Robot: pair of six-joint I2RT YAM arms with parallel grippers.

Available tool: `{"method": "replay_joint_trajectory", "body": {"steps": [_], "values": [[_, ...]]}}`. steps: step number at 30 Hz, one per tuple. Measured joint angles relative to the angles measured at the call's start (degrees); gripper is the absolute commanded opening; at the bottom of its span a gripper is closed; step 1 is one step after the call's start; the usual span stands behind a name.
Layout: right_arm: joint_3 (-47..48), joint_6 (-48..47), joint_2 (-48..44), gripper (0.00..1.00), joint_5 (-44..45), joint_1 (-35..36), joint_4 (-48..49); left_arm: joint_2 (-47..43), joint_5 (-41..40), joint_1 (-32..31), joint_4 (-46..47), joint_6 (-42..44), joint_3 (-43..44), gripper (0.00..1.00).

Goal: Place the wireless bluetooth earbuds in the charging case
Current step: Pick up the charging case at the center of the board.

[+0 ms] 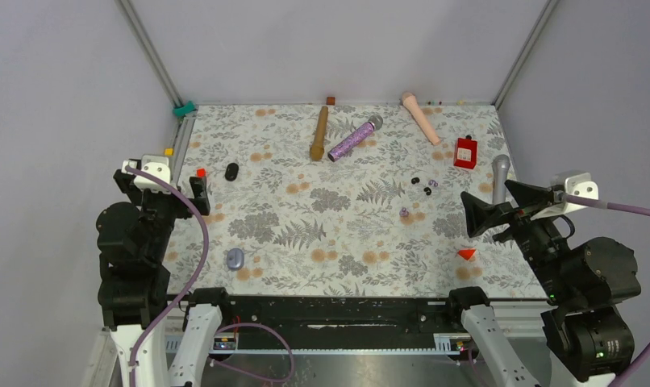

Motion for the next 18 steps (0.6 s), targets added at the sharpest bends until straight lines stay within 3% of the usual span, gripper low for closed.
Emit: {"method": "replay_joint_trajectory", "body": {"steps": [18], "values": [[-12.3, -4.7, -0.1, 0.99, -9.2, 0.1, 3.1, -0.6, 0.3, 0.0, -4.2, 4.9, -2.8, 0.99]]}}
